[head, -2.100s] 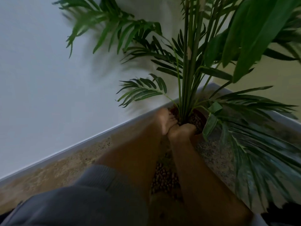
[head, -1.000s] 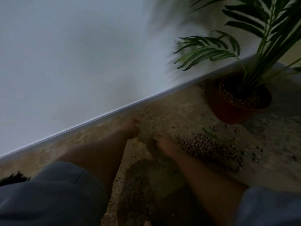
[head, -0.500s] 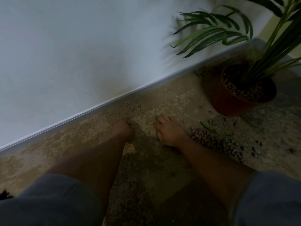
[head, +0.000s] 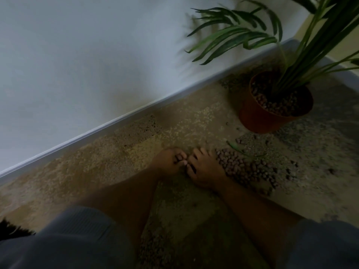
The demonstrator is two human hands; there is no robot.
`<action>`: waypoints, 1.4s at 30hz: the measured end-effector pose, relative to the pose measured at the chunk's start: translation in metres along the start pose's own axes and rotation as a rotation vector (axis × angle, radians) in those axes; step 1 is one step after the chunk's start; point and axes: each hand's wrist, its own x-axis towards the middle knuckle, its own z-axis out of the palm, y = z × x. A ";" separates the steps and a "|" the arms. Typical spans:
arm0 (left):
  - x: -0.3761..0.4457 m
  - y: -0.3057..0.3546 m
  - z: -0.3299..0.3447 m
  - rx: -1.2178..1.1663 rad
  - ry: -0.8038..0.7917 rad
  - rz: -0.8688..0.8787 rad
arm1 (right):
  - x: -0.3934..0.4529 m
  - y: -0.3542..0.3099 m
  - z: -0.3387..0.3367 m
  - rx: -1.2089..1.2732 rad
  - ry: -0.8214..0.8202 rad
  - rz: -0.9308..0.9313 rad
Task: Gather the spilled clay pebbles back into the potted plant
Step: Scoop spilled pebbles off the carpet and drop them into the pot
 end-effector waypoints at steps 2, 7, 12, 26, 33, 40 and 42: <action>-0.005 0.002 0.005 0.006 -0.006 0.000 | -0.008 -0.005 0.005 0.044 0.025 0.010; -0.015 0.016 0.008 0.085 -0.127 -0.042 | -0.026 -0.009 0.009 0.093 0.074 0.021; -0.020 0.030 0.015 0.241 -0.220 -0.028 | -0.031 -0.004 0.008 0.142 0.104 0.063; -0.022 0.050 0.044 0.161 -0.008 -0.056 | -0.031 0.005 -0.017 0.606 0.042 0.419; -0.015 0.050 0.045 0.051 0.031 -0.098 | -0.024 0.007 -0.035 1.516 0.122 1.000; -0.023 0.052 0.051 0.221 0.016 -0.006 | -0.034 0.023 -0.051 2.489 0.210 1.126; -0.023 0.054 0.053 0.241 0.020 -0.024 | -0.034 0.023 -0.053 2.536 0.215 1.155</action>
